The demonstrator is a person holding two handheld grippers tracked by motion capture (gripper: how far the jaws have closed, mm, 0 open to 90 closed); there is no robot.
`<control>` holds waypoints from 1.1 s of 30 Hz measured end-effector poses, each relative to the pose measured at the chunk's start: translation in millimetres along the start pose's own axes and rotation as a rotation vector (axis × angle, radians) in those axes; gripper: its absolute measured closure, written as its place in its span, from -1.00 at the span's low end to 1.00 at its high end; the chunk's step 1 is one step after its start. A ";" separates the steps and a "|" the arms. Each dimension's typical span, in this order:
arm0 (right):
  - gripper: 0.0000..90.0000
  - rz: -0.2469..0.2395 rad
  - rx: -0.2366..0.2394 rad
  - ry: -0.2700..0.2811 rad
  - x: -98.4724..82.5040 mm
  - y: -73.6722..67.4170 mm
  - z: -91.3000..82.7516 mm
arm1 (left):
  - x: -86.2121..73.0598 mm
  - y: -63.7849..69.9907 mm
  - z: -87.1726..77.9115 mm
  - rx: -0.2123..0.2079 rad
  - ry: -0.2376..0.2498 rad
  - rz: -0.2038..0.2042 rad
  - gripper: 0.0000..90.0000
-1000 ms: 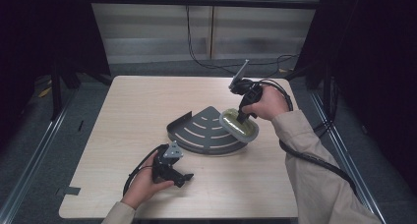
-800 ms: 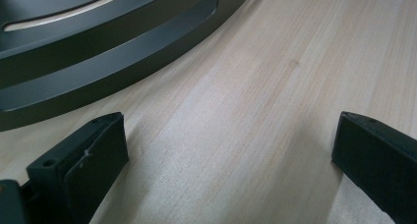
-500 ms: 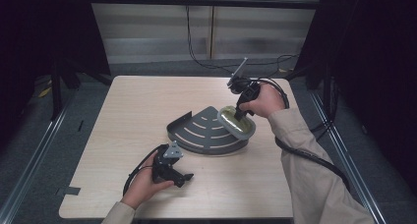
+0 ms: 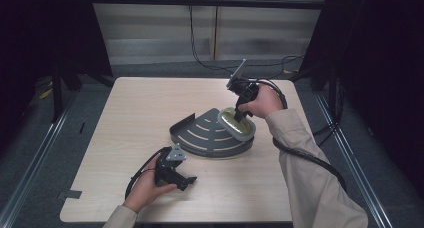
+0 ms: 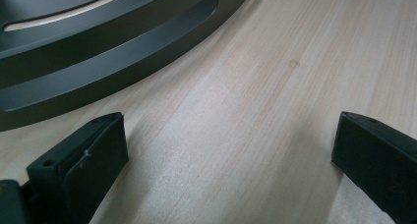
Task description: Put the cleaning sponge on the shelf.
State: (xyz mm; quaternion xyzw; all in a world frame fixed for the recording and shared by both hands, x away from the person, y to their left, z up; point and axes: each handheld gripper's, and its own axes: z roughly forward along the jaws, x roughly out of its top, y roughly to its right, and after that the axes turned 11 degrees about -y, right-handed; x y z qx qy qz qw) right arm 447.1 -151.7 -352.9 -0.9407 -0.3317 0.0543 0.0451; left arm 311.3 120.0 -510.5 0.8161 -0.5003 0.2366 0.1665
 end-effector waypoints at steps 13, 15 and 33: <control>0.59 0.002 0.009 0.002 7.1 -1.4 8.1 | 0.0 0.2 0.2 0.000 0.003 -0.003 -1.00; 0.59 -0.001 0.011 -0.002 8.3 -1.6 10.9 | 0.0 0.0 0.1 -0.001 0.001 -0.001 -1.00; 0.59 0.021 0.023 -0.006 13.4 -1.3 27.3 | 0.0 0.0 0.0 0.000 0.000 0.000 -1.00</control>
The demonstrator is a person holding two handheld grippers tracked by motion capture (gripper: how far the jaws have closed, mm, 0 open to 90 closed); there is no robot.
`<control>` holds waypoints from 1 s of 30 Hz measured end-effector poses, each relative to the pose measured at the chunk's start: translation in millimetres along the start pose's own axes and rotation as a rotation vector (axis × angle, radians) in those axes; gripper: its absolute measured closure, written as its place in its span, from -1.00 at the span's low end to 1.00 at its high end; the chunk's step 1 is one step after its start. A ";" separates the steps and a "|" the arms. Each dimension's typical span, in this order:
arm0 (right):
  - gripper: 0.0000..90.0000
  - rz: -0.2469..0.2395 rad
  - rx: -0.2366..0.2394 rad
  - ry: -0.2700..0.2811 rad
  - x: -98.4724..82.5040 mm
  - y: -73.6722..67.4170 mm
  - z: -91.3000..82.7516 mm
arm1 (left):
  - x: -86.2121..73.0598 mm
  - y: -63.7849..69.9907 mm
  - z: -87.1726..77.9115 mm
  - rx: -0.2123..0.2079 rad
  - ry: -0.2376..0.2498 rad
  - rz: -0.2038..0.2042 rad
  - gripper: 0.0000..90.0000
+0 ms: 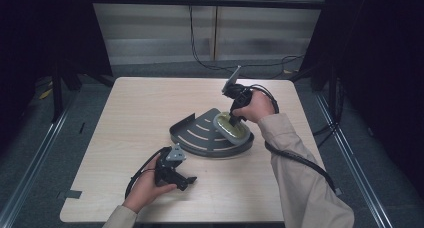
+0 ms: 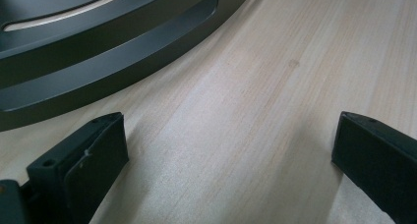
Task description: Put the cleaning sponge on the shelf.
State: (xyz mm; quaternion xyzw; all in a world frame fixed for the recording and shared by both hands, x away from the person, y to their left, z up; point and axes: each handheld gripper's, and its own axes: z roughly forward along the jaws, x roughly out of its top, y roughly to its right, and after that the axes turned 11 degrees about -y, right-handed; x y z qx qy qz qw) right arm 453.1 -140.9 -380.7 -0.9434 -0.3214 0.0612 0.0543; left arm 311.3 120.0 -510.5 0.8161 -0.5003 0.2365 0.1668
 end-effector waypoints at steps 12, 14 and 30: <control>0.59 0.015 0.008 0.009 2.1 3.7 9.6 | 0.0 0.1 0.0 0.003 -0.001 -0.001 -1.00; 0.59 0.018 0.011 0.009 2.2 4.1 10.5 | 0.0 0.1 0.0 0.002 -0.001 -0.001 -1.00; 0.59 0.017 0.004 -0.002 2.9 6.8 20.9 | 0.0 0.1 -0.1 0.002 -0.001 0.000 -1.00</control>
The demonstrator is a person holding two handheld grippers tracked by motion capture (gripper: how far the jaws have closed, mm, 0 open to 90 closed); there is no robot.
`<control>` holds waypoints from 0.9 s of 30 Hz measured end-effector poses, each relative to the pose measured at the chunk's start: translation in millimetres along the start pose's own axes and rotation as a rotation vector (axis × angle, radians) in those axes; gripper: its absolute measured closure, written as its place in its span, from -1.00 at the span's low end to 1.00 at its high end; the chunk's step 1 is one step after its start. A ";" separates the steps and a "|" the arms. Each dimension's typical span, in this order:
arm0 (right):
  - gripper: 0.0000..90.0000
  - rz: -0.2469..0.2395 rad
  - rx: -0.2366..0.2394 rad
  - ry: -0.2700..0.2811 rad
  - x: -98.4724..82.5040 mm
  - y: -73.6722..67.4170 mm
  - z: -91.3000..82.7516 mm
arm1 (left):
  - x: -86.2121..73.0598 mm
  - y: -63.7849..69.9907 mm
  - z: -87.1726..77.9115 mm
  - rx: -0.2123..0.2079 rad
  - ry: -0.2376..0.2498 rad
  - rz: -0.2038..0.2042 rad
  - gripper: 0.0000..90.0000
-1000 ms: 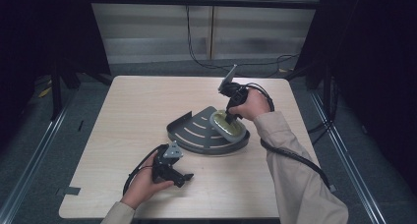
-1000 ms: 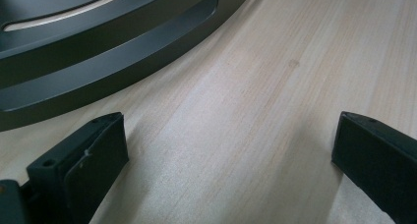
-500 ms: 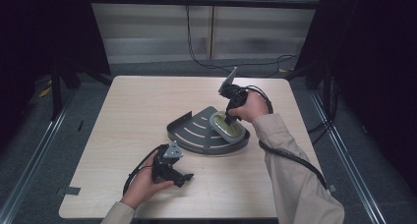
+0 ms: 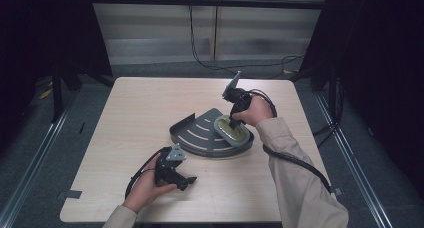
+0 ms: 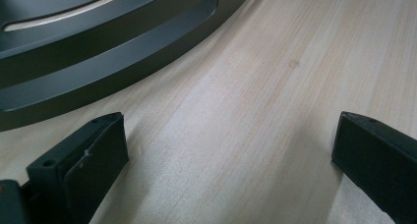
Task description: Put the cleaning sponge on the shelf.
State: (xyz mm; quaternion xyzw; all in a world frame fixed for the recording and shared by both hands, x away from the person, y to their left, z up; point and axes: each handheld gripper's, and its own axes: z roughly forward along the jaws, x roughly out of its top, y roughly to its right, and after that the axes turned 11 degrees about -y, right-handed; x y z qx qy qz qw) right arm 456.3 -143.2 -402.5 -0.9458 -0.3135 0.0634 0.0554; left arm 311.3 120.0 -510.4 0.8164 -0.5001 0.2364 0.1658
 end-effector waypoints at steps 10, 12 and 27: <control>0.58 -0.010 0.000 -0.010 -2.1 4.7 5.6 | 0.0 0.1 0.1 0.002 0.001 0.000 -1.00; 0.58 -0.006 0.004 -0.007 -2.5 5.0 6.5 | 0.0 0.1 0.1 0.002 0.000 0.000 -1.00; 0.58 -0.011 -0.002 -0.017 -1.8 7.0 14.1 | 0.0 0.0 0.0 0.001 0.000 0.000 -1.00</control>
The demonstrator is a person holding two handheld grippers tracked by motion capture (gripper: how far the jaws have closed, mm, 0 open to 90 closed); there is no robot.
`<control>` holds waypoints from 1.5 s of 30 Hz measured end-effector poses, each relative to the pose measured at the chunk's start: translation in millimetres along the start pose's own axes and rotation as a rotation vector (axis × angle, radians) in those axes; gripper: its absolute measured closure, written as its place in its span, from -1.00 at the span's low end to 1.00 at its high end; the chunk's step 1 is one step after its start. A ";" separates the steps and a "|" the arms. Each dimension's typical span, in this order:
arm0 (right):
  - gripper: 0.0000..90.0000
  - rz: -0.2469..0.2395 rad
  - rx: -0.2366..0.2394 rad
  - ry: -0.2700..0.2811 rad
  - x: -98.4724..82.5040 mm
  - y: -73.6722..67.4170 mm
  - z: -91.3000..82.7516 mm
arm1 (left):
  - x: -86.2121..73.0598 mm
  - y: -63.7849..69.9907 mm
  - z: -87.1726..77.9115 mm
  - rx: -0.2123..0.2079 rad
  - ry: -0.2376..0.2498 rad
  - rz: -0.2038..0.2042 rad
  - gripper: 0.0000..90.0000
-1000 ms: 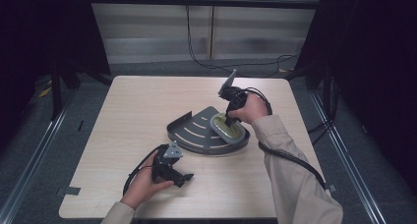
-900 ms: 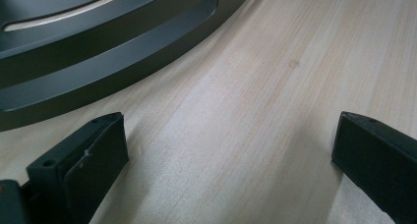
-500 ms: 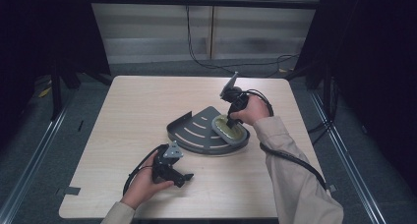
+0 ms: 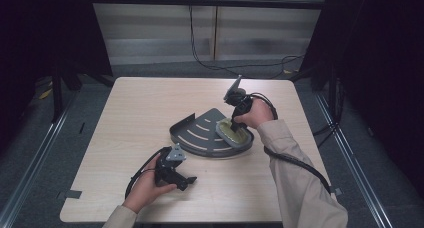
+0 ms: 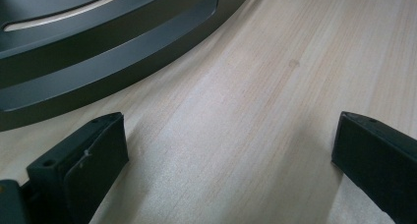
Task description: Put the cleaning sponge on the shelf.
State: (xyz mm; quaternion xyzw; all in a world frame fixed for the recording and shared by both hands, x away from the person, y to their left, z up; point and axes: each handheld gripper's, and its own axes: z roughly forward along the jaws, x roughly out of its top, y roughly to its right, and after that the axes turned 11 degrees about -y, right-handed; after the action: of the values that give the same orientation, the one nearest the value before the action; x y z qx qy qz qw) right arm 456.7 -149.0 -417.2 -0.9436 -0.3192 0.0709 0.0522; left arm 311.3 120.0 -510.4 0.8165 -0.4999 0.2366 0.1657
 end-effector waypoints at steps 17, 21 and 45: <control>0.57 0.000 0.005 -0.008 -2.9 0.7 4.6 | 0.0 0.0 0.0 0.000 0.000 0.000 -1.00; 0.57 -0.004 0.004 -0.006 -3.0 0.3 5.4 | 0.0 0.0 0.0 0.000 0.000 0.000 -1.00; 0.21 -0.004 -0.049 0.026 -7.0 0.5 -0.6 | 0.0 0.0 0.1 0.000 0.001 0.000 -1.00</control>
State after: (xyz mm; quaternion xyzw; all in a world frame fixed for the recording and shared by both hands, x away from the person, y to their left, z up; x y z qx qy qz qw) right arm 451.6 -153.6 -416.0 -0.9448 -0.3219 0.0509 0.0334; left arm 311.3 120.0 -510.5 0.8164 -0.4998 0.2369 0.1661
